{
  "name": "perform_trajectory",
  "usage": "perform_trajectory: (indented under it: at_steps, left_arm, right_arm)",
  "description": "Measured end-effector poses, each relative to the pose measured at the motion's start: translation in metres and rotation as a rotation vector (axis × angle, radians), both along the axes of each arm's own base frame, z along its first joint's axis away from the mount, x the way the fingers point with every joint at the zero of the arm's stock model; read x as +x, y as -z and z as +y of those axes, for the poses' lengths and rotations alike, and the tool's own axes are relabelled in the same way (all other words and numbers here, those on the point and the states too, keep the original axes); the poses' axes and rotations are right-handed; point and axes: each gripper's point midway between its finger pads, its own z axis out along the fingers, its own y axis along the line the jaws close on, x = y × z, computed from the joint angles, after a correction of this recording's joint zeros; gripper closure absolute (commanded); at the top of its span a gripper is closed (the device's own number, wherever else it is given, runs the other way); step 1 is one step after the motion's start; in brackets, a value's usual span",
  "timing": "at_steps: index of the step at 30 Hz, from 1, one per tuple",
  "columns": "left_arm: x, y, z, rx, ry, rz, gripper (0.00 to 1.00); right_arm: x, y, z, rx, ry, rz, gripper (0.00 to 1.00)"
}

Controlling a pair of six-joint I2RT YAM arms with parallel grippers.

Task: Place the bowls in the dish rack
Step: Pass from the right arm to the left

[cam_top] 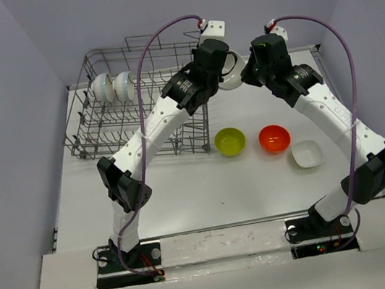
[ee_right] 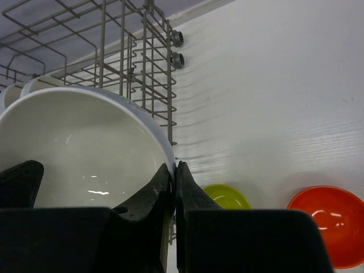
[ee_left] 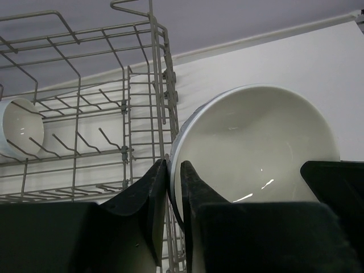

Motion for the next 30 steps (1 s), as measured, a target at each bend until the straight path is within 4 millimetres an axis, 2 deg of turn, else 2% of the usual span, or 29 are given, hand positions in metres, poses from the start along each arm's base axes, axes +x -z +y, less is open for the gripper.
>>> perform_trajectory:
  at_steps: [1,3,4,12,13,16,17,20,30]
  left_arm:
    - [0.0,0.0,0.0,0.001,0.0,0.0,0.79]
    - [-0.001,0.0,0.0,0.004,-0.004,0.0,0.9]
    - [0.0,0.0,0.001,0.001,-0.011,-0.004,1.0]
    - [0.001,0.003,0.005,0.023,-0.034,-0.003,1.0]
    - [0.0,0.003,0.005,0.024,-0.036,-0.005,1.0]
    - [0.0,0.002,0.005,0.031,-0.04,-0.009,1.0]
    - [0.0,0.002,0.006,0.034,-0.042,-0.011,1.0]
    - [-0.001,0.003,0.007,0.057,-0.036,-0.01,1.0]
    - [-0.009,0.004,0.002,0.095,-0.016,-0.016,1.0]
  right_arm:
    - [0.0,0.0,0.0,0.0,0.0,0.0,0.99]
    - [0.0,0.0,0.0,-0.001,0.0,0.0,0.99]
    - [0.0,0.0,0.0,0.0,-0.001,0.0,0.99]
    - [0.0,0.002,0.003,-0.008,0.0,0.001,0.99]
    - [0.0,0.002,0.004,-0.008,0.0,0.0,0.92]
    - [0.0,0.002,0.004,-0.008,-0.002,0.001,0.82]
    - [0.0,0.002,0.005,-0.006,-0.005,0.001,0.74]
    - [0.001,-0.001,0.006,0.002,-0.012,-0.009,0.64]
    - [0.003,-0.012,0.008,0.009,-0.021,-0.039,0.58]
